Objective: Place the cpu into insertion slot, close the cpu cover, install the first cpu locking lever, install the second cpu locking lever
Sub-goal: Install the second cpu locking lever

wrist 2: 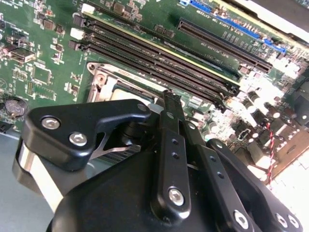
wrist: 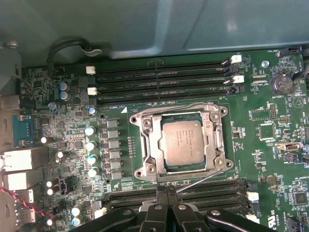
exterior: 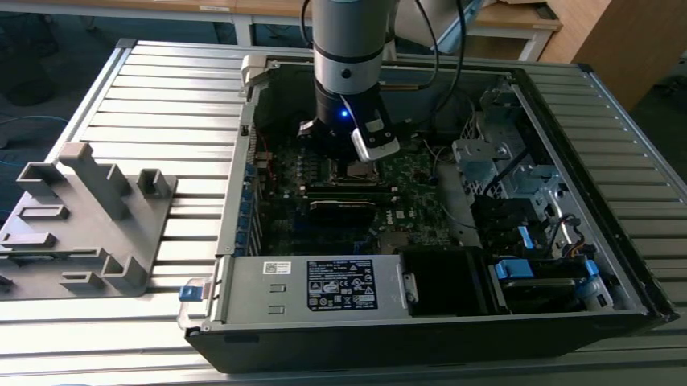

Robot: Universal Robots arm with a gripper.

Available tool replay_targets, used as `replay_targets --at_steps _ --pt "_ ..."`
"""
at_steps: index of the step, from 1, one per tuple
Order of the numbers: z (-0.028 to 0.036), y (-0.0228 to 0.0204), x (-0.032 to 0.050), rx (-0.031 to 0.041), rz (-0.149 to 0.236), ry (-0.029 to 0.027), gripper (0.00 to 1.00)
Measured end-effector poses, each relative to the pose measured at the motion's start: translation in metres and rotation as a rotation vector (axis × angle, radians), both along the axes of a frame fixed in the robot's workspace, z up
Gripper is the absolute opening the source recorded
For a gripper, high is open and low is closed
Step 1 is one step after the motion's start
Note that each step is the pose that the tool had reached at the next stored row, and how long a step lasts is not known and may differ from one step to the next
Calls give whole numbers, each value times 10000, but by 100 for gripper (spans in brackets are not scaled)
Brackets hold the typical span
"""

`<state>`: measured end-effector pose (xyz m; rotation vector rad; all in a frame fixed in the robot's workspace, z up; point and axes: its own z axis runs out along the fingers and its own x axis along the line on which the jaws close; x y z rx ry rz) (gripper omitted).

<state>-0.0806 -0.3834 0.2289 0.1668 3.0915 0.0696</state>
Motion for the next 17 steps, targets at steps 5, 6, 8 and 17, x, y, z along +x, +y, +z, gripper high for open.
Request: replay_targets --at_steps 5,6,8,17 --pt "-3 0 -10 2 -2 -1 11" --pt "-4 0 -14 1 -1 -1 11" --pt "-8 0 -23 0 0 -1 11" --pt "-21 0 -26 1 0 -1 11"
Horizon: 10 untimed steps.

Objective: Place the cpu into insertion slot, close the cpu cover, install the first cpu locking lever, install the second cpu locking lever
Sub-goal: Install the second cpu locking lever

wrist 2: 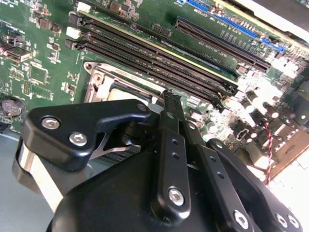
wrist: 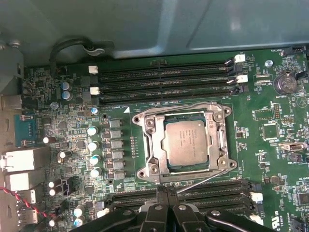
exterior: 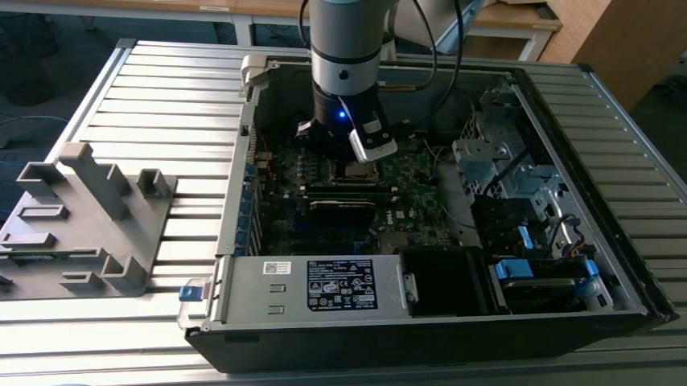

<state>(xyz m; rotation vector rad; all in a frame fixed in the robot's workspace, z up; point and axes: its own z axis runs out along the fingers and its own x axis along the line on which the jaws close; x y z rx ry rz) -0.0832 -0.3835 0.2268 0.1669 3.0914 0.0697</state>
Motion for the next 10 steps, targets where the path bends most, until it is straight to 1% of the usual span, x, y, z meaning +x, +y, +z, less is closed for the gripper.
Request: replay_targets --at_steps 3,10 --pt "-17 0 -4 -4 0 0 11" --pt "-24 0 -7 -1 -1 -1 11"
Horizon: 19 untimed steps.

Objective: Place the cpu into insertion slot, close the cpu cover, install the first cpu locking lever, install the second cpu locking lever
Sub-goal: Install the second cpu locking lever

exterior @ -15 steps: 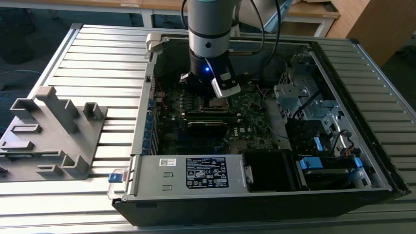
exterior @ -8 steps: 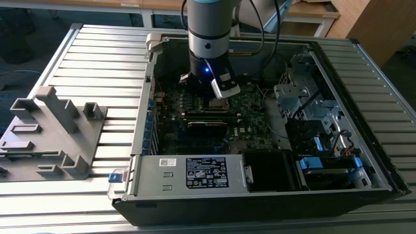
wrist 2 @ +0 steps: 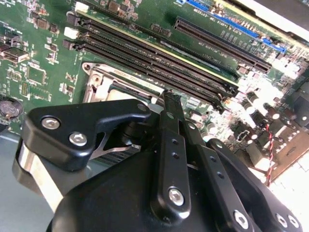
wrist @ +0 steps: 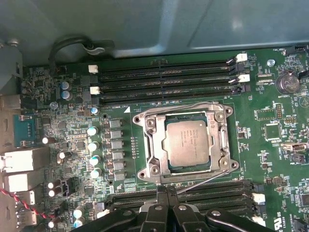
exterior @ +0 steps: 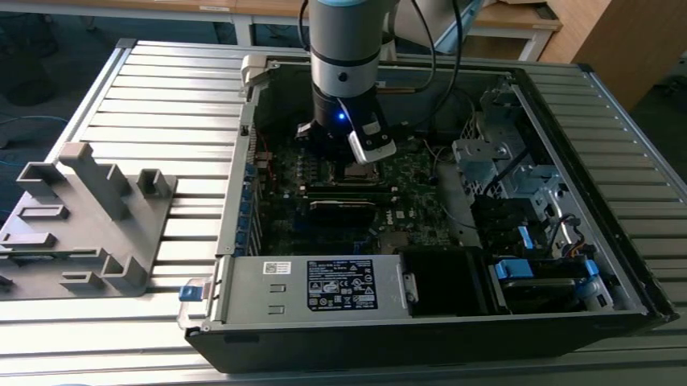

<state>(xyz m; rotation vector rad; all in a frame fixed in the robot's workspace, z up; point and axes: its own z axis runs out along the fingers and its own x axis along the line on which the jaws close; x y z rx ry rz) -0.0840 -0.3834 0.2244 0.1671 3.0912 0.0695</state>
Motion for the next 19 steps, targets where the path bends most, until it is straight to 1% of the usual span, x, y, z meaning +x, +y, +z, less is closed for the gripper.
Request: replay_targets --at_steps 19 --pt "-14 0 -19 -3 2 1 11"
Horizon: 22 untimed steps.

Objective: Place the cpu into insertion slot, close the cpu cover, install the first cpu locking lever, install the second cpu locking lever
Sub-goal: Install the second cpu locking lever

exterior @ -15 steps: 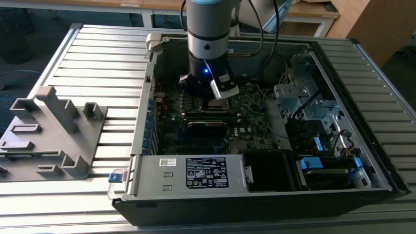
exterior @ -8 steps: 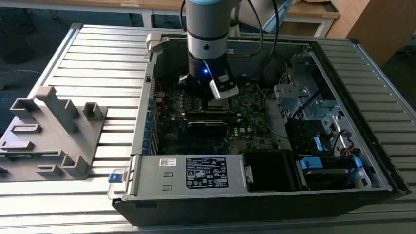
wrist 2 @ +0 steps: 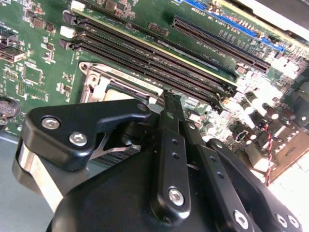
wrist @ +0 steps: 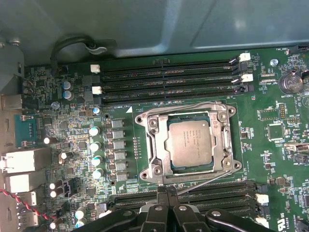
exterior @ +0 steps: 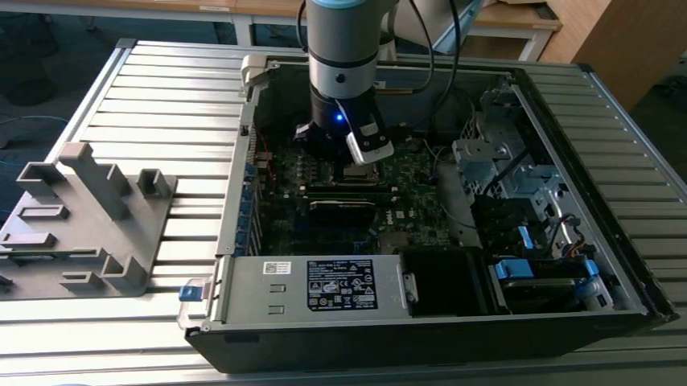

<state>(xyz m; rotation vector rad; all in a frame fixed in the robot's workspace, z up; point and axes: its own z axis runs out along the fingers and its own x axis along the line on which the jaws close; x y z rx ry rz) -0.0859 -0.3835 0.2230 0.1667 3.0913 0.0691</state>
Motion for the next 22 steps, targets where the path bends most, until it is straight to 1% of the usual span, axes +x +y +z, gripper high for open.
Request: replay_targets --at_steps 8,10,15,20,22 --pt "-10 0 -5 -1 -1 0 11" --pt "-65 0 -10 1 0 -1 11" --pt "-66 1 -13 2 -1 -5 11" --pt "-72 0 -51 2 -2 -69 11" --pt "-86 0 -64 3 -1 -95 11"
